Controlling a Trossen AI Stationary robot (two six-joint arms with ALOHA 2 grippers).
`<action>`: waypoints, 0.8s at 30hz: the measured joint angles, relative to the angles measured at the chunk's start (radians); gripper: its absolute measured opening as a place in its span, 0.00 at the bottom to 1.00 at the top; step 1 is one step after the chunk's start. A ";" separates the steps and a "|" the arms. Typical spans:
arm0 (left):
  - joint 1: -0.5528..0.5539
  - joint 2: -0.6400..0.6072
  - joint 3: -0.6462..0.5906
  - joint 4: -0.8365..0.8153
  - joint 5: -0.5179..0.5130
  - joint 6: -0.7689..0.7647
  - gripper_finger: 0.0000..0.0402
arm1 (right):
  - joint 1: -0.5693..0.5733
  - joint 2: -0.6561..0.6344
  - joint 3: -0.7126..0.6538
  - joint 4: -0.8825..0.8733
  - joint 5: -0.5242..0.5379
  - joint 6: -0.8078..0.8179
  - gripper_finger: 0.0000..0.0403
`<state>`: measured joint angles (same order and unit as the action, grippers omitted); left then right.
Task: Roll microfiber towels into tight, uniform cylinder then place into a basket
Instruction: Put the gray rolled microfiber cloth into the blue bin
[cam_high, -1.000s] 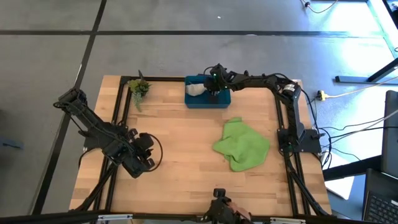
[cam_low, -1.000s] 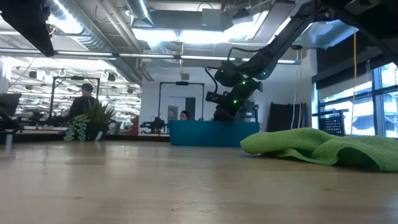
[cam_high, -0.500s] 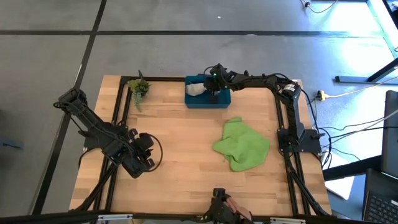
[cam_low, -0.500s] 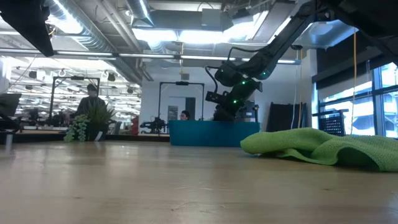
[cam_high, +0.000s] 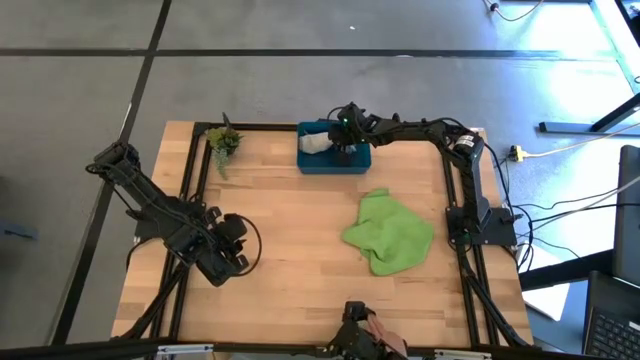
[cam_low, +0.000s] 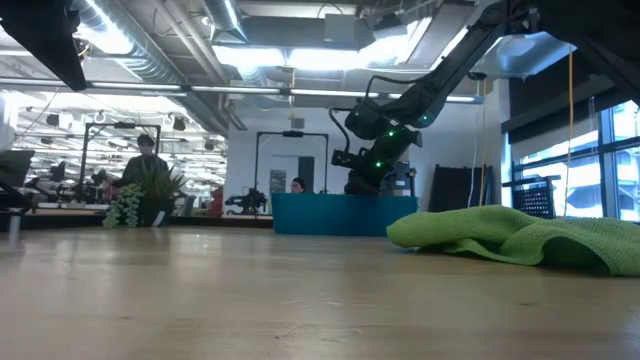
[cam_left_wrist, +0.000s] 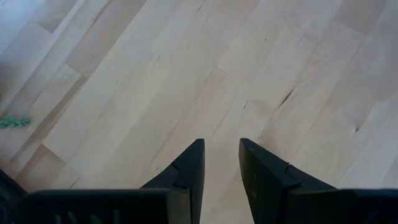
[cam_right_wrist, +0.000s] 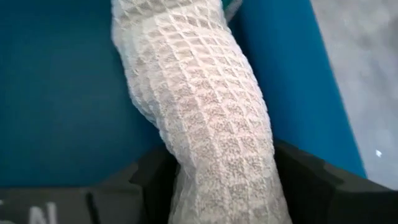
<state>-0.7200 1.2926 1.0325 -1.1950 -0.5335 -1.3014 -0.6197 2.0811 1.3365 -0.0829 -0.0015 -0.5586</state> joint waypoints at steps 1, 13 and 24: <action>0.000 0.000 0.000 0.000 0.000 0.000 0.22 | 0.000 0.000 0.000 -0.002 0.005 0.000 0.58; 0.000 0.000 0.000 0.001 0.014 -0.007 0.22 | -0.002 0.000 0.069 -0.129 -0.007 0.031 0.57; 0.000 0.000 0.000 0.002 0.027 -0.009 0.22 | -0.029 0.000 0.163 -0.300 -0.034 0.057 0.55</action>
<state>-0.7200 1.2927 1.0325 -1.1926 -0.5060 -1.3102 -0.6492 2.0811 1.4994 -0.3829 -0.0357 -0.5018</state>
